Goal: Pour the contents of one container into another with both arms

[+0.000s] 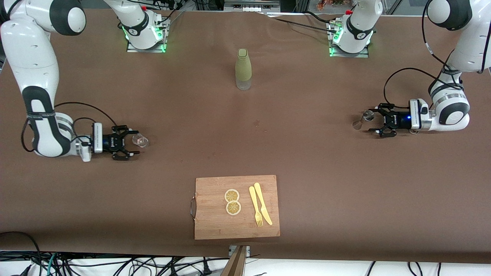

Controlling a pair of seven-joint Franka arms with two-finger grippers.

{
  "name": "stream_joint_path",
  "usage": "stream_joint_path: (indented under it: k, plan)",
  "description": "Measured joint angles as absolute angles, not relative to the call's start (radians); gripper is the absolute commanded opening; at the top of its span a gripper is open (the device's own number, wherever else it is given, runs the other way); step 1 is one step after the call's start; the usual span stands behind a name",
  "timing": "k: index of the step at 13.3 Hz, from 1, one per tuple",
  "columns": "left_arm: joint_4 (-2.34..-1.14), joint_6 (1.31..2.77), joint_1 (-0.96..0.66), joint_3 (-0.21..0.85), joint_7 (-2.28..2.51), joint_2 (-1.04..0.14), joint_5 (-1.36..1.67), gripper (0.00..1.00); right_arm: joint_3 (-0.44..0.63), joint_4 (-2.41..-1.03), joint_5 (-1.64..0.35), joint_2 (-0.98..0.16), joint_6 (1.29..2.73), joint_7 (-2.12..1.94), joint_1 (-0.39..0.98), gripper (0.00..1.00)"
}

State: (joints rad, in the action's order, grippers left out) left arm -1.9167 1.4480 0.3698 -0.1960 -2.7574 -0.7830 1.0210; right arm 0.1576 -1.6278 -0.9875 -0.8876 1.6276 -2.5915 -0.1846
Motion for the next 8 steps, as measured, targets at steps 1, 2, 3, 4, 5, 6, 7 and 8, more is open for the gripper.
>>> stream_joint_path:
  k: [1,2,3,4,5,6,7,8]
  plan:
    - [-1.901,1.447,0.370,-0.208,-2.750,-0.780,1.006,1.00,0.182,-1.626,-0.957,-0.863,1.646,-2.571,-0.188,1.00]
    - [-1.878,1.445,0.371,-0.221,-2.734,-0.773,0.978,1.00,0.199,-1.625,-0.905,-0.827,1.665,-2.525,-0.193,1.00]
    - [-1.855,1.444,0.372,-0.236,-2.713,-0.758,0.948,1.00,0.209,-1.624,-0.830,-0.780,1.676,-2.454,-0.196,1.00]
    - [-1.838,1.442,0.373,-0.252,-2.685,-0.731,0.910,1.00,0.213,-1.623,-0.754,-0.724,1.679,-2.371,-0.196,1.00]
    - [-1.827,1.439,0.377,-0.263,-2.633,-0.695,0.868,1.00,0.212,-1.624,-0.688,-0.665,1.679,-2.284,-0.194,1.00]
    - [-1.821,1.438,0.384,-0.269,-2.556,-0.648,0.824,1.00,0.212,-1.626,-0.630,-0.607,1.678,-2.194,-0.190,1.00]
    - [-1.815,1.437,0.390,-0.271,-2.467,-0.594,0.783,1.00,0.212,-1.634,-0.575,-0.551,1.676,-2.098,-0.183,1.00]
    - [-1.810,1.436,0.391,-0.272,-2.370,-0.537,0.742,1.00,0.211,-1.647,-0.524,-0.500,1.675,-2.003,-0.172,1.00]
